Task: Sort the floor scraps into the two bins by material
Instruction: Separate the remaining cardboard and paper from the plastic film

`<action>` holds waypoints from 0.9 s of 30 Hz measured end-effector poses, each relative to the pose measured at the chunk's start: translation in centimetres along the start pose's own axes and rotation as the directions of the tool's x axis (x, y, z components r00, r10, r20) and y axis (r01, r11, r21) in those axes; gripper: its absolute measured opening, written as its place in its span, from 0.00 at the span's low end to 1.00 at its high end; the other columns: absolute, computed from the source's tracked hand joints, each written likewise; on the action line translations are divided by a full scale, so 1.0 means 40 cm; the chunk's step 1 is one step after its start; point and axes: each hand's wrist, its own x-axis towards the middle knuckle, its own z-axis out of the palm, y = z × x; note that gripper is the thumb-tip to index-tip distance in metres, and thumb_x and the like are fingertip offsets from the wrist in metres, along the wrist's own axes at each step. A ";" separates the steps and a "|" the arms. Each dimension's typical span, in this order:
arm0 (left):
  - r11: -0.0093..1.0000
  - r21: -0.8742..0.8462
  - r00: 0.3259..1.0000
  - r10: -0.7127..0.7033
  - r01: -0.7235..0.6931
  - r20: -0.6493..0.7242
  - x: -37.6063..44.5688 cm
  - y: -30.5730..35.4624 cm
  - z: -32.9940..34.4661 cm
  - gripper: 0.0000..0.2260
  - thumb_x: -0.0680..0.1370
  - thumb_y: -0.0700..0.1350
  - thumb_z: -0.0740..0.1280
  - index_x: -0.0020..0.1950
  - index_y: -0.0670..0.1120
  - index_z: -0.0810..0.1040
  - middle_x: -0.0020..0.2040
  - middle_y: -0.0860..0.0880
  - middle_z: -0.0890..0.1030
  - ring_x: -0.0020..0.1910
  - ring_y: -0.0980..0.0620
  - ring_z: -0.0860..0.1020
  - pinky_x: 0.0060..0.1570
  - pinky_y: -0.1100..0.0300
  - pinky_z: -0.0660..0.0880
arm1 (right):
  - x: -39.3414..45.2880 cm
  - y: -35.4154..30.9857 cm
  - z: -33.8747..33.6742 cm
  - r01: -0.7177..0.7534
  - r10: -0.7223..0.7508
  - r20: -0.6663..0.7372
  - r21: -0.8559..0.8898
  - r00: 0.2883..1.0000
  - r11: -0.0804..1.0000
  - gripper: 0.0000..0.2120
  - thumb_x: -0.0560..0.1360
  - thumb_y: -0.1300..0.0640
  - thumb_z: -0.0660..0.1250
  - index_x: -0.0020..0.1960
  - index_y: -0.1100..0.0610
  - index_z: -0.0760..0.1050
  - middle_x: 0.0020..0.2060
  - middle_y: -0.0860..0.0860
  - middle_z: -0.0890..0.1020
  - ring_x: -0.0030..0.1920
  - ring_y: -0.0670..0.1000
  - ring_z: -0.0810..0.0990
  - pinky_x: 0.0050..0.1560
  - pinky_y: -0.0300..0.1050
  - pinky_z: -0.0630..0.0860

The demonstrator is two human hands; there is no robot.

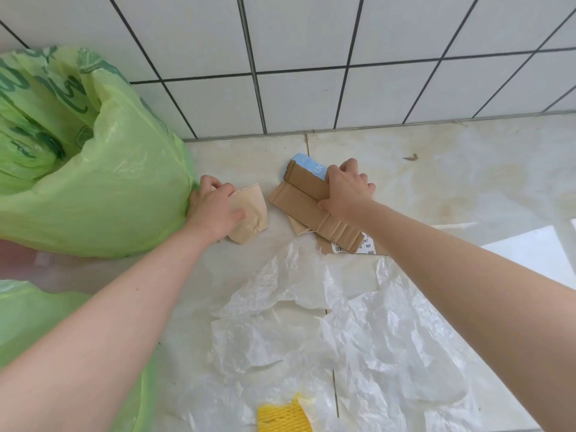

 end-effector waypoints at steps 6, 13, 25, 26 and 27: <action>0.993 -0.008 0.990 -0.115 0.116 0.078 -0.004 0.008 0.004 0.15 0.70 0.52 0.71 0.54 0.50 0.76 0.55 0.45 0.78 0.61 0.44 0.71 0.54 0.54 0.60 | -0.027 -0.003 -0.001 0.107 -0.111 -0.162 -0.034 0.981 0.994 0.15 0.69 0.64 0.67 0.54 0.55 0.69 0.55 0.56 0.64 0.44 0.57 0.73 0.51 0.52 0.64; 0.968 -0.082 0.964 -0.223 0.236 0.145 -0.027 -0.004 -0.004 0.13 0.65 0.55 0.76 0.42 0.50 0.79 0.56 0.43 0.67 0.56 0.41 0.70 0.54 0.57 0.66 | -0.063 0.022 -0.033 0.223 -0.204 -0.194 0.084 0.960 0.971 0.12 0.72 0.65 0.62 0.51 0.53 0.67 0.47 0.52 0.70 0.42 0.58 0.75 0.47 0.51 0.63; 0.887 -0.405 0.974 -0.185 0.222 0.128 -0.078 -0.015 -0.012 0.09 0.67 0.41 0.77 0.40 0.38 0.80 0.32 0.47 0.75 0.34 0.48 0.72 0.33 0.58 0.65 | -0.096 0.203 -0.125 -0.021 0.174 -0.239 0.532 0.955 0.847 0.14 0.73 0.62 0.66 0.57 0.61 0.68 0.47 0.51 0.73 0.46 0.55 0.72 0.44 0.45 0.68; 0.878 -0.429 0.977 -0.177 0.212 0.121 -0.084 -0.015 -0.016 0.08 0.67 0.39 0.77 0.40 0.39 0.80 0.31 0.48 0.74 0.33 0.49 0.71 0.31 0.59 0.64 | -0.104 0.218 -0.126 -0.037 0.195 -0.228 0.554 0.954 0.831 0.14 0.73 0.62 0.66 0.57 0.60 0.68 0.47 0.51 0.73 0.46 0.55 0.72 0.44 0.46 0.69; 0.872 -0.448 0.980 -0.169 0.200 0.109 -0.089 -0.014 -0.022 0.08 0.68 0.39 0.76 0.41 0.40 0.79 0.32 0.48 0.74 0.33 0.49 0.71 0.31 0.59 0.64 | -0.112 0.231 -0.125 -0.056 0.214 -0.213 0.571 0.953 0.819 0.14 0.73 0.62 0.66 0.57 0.60 0.68 0.47 0.51 0.73 0.47 0.56 0.73 0.44 0.47 0.70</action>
